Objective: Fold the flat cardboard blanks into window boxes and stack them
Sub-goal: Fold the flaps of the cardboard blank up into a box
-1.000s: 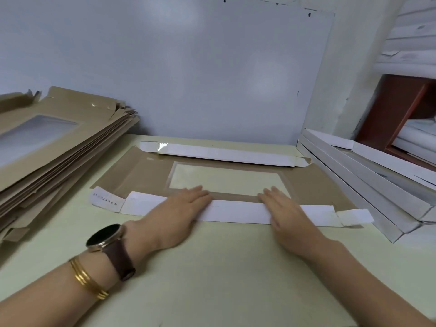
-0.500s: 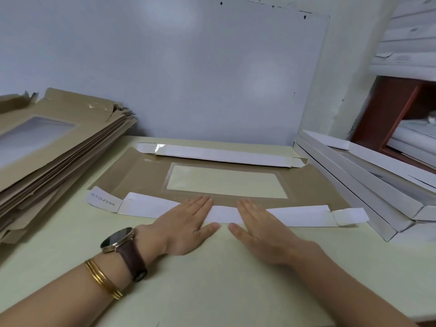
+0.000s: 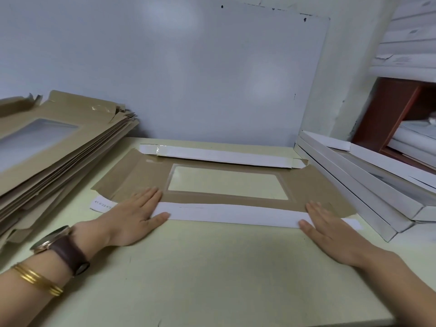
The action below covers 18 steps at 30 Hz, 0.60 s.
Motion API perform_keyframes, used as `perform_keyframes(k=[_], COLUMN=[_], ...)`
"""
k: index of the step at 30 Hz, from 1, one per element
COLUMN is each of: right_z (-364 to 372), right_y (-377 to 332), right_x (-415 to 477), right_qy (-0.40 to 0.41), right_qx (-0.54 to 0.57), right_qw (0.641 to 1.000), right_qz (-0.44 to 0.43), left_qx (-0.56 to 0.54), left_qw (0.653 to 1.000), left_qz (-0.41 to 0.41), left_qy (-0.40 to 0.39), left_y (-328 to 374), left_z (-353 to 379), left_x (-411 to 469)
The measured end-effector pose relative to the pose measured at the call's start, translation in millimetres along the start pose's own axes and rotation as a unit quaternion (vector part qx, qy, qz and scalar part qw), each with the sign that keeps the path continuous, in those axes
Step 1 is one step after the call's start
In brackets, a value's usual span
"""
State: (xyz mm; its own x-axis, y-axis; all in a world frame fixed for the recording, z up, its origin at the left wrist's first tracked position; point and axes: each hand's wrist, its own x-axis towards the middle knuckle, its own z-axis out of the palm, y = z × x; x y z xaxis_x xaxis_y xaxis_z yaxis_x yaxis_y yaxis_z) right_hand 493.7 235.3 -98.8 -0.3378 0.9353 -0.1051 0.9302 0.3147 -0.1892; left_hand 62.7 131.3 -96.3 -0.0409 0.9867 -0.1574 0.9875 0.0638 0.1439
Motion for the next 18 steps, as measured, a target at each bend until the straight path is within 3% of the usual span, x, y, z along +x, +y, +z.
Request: perform_keyframes(k=[10,18], right_z=[-1.9,-4.5], right_y=[14.2,10.1], right_x=[-3.5,-6.9], right_qy=[0.016,0.051], right_qx=[0.041,0.089], right_qw=[0.999,0.994], right_qz=[0.006,-0.049], left_qx=[-0.069,-0.160], left_qw=[0.997,0.975], left_qz=[-0.022,0.077], left_qy=[0.022,0.130], left_y=[-26.6,-25.1], left_z=[-5.9,-1.9], left_x=[-9.3,-18.7])
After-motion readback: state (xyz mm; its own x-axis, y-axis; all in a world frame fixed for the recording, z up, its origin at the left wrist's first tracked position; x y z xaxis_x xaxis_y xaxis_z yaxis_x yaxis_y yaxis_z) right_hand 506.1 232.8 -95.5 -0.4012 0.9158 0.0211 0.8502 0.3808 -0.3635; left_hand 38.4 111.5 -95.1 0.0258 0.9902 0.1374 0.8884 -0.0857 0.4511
